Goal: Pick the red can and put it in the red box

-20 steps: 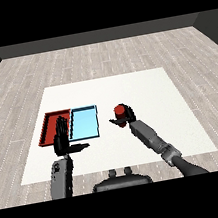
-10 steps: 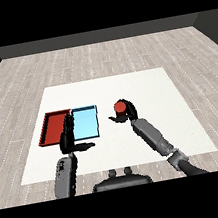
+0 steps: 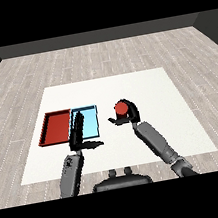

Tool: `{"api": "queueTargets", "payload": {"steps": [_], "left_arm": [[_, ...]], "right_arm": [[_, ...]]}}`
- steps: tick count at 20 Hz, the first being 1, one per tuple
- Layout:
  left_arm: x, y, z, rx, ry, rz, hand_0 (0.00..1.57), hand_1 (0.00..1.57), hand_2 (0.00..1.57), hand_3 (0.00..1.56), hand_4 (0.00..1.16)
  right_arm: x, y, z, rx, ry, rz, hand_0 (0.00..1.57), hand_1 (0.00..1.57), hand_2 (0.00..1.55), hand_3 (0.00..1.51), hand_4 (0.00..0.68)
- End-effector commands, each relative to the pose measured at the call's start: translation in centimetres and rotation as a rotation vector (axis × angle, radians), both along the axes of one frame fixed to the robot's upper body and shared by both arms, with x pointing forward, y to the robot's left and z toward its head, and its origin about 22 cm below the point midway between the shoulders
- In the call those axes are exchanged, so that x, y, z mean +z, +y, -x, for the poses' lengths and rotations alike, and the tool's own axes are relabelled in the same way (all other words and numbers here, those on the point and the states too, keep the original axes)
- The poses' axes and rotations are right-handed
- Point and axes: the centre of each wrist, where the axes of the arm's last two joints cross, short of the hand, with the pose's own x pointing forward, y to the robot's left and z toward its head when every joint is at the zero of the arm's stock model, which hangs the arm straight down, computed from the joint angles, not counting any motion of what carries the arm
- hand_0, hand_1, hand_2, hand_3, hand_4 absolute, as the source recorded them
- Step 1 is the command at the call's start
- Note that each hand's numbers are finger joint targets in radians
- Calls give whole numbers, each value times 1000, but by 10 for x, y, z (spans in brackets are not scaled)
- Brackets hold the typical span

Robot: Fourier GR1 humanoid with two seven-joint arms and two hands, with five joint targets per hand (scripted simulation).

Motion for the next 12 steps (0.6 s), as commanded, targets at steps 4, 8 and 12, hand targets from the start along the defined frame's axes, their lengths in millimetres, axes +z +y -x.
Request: {"api": "queueTargets", "payload": {"steps": [4, 8, 12], "left_arm": [[-6, -36, -6, -29, 41, -17, 0, 0, 0, 0, 0], [-3, -19, -26, -75, 59, 2, 0, 0, 0, 0, 0], [-3, -55, -22, -100, 107, 17, 0, 0, 0, 0, 0]], "right_arm": [[-5, 29, 35, -30, -14, -21, 1451, 1451, 1427, 1380, 653], [-10, 34, 34, -5, 7, -40, 1456, 1456, 1433, 1389, 646], [-6, 31, 40, 15, -2, -43, 1458, 1458, 1443, 1397, 659]]}}
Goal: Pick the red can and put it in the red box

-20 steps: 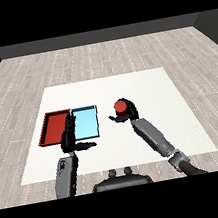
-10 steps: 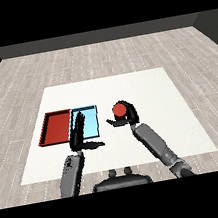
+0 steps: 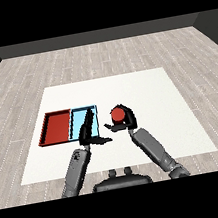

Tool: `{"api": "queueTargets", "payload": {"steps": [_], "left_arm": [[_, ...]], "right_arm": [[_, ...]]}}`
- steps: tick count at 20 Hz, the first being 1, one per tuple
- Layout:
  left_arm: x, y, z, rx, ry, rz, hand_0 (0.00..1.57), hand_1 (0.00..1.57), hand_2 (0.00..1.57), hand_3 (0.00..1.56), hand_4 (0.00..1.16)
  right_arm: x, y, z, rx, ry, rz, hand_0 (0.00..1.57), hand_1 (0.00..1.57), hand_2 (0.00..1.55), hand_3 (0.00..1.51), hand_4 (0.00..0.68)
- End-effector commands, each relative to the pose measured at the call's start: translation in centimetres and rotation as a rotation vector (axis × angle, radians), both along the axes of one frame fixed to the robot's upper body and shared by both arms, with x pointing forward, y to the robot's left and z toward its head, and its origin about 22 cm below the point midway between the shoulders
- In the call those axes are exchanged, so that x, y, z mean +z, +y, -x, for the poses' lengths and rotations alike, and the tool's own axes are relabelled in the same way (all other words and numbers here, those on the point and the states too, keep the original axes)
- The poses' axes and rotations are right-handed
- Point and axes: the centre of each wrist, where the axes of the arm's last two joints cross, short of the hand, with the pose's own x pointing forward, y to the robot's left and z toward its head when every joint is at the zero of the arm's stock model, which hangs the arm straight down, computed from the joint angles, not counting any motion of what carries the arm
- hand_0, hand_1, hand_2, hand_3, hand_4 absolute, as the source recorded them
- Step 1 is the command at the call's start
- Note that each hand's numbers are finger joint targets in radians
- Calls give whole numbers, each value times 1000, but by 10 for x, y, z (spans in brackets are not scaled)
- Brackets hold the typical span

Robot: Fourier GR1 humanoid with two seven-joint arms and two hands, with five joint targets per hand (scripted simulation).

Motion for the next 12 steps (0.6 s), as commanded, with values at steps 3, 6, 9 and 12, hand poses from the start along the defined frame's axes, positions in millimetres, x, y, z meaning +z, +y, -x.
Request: {"api": "queueTargets", "payload": {"steps": [3, 6, 9, 12], "left_arm": [[-1, -24, -4, -29, 58, 2, 0, 0, 0, 0, 0], [-23, -33, 2, -47, 74, 2, 0, 0, 0, 0, 0], [-31, -29, -8, -55, 67, 11, 0, 0, 0, 0, 0], [-51, -27, -12, -56, 83, 33, 0, 0, 0, 0, 0]], "right_arm": [[-14, -2, 5, 22, 0, 4, 1457, 1457, 1450, 1391, 632], [9, 16, 3, 7, -24, -6, 1459, 1459, 1449, 1380, 633], [20, 24, 21, 5, -19, -41, 1449, 1449, 1438, 1384, 635], [0, 10, 7, 14, -23, -14, 1444, 1444, 1432, 1385, 633]]}}
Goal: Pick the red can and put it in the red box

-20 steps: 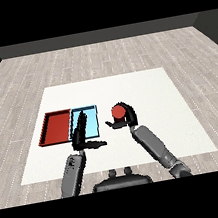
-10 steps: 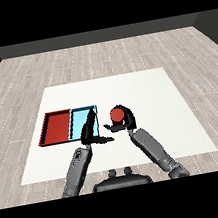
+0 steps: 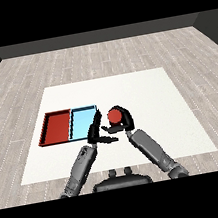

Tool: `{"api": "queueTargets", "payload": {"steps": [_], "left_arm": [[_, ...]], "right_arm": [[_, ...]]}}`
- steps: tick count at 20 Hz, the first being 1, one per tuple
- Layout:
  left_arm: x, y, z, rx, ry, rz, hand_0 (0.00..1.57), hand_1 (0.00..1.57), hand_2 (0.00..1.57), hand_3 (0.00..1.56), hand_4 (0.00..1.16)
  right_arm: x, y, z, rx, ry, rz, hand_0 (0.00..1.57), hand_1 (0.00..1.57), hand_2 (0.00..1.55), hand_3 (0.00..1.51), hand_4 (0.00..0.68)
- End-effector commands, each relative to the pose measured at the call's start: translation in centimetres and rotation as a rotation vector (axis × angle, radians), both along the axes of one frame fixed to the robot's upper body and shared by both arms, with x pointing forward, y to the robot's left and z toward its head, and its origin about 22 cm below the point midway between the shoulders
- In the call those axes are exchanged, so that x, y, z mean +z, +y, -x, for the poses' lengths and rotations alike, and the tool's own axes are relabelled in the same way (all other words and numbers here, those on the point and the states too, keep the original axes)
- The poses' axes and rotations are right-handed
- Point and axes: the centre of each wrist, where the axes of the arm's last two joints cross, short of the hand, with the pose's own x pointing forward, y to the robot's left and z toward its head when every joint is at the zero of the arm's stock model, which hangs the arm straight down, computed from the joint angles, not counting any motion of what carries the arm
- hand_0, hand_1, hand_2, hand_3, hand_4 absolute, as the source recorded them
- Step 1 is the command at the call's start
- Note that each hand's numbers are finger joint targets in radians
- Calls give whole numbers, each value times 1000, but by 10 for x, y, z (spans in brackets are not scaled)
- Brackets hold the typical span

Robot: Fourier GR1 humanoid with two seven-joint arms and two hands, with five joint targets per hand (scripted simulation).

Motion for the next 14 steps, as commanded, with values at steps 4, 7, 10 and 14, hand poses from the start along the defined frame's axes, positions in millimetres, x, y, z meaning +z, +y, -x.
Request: {"api": "queueTargets", "payload": {"steps": [4, 7, 10, 14], "left_arm": [[-11, -10, -5, -19, 40, -1, 0, 0, 0, 0, 0], [-9, -11, 0, -17, 38, 0, 0, 0, 0, 0, 0], [-10, 1, -2, -28, 28, 23, 0, 0, 0, 0, 0], [3, -21, -10, -54, 33, 31, 0, 0, 0, 0, 0]], "right_arm": [[-8, 12, 4, 17, -15, 24, 1428, 1428, 1435, 1375, 631], [8, 9, 4, 42, 11, -15, 1437, 1437, 1438, 1378, 628], [12, 16, 7, 30, 2, -19, 1453, 1453, 1432, 1372, 625], [10, 39, 9, 63, 19, -17, 1482, 1482, 1438, 1374, 620]]}}
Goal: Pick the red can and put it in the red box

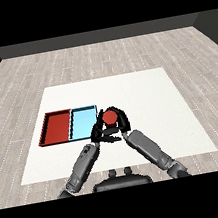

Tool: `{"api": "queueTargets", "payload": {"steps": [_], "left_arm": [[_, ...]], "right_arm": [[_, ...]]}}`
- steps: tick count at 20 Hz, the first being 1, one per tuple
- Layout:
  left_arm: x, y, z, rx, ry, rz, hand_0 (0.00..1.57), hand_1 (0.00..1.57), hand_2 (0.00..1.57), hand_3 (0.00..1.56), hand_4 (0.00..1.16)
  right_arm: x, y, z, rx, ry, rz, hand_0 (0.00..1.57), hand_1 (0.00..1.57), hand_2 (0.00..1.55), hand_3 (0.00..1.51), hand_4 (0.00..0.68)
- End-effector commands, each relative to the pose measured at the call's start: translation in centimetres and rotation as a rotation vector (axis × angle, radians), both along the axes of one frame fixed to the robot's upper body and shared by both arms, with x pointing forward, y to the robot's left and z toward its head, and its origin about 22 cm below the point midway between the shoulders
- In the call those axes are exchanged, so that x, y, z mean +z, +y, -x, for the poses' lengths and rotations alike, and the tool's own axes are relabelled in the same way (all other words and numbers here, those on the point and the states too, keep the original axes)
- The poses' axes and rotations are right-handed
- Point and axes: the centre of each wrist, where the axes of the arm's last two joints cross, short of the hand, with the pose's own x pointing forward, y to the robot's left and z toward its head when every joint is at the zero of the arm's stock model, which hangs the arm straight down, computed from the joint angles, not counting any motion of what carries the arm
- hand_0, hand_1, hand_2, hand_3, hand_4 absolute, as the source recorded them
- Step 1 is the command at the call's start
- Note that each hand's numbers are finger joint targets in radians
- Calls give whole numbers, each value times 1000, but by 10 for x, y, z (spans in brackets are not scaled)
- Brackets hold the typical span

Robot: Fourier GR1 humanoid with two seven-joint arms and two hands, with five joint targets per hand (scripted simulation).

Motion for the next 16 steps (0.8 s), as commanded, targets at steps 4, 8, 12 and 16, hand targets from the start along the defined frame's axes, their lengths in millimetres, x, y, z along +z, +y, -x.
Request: {"api": "queueTargets", "payload": {"steps": [4, 8, 12, 16], "left_arm": [[14, -3, -8, -21, -19, 21, 0, 0, 0, 0, 0], [23, -21, 2, -9, -13, 6, 0, 0, 0, 0, 0], [-4, -12, 11, 9, -49, -34, 0, 0, 0, 0, 291], [3, -10, 9, 230, 35, -54, 742, 742, 887, 707, 824]], "right_arm": [[-9, 17, 2, 24, 1, -11, 1500, 1500, 1450, 1375, 618], [-3, 22, 1, 27, -14, 14, 1482, 1482, 1455, 1372, 632], [12, 22, 3, 35, -5, 15, 1486, 1486, 1455, 1372, 642], [-5, 20, 0, 77, -18, 37, 1473, 1473, 1450, 1365, 626]]}}
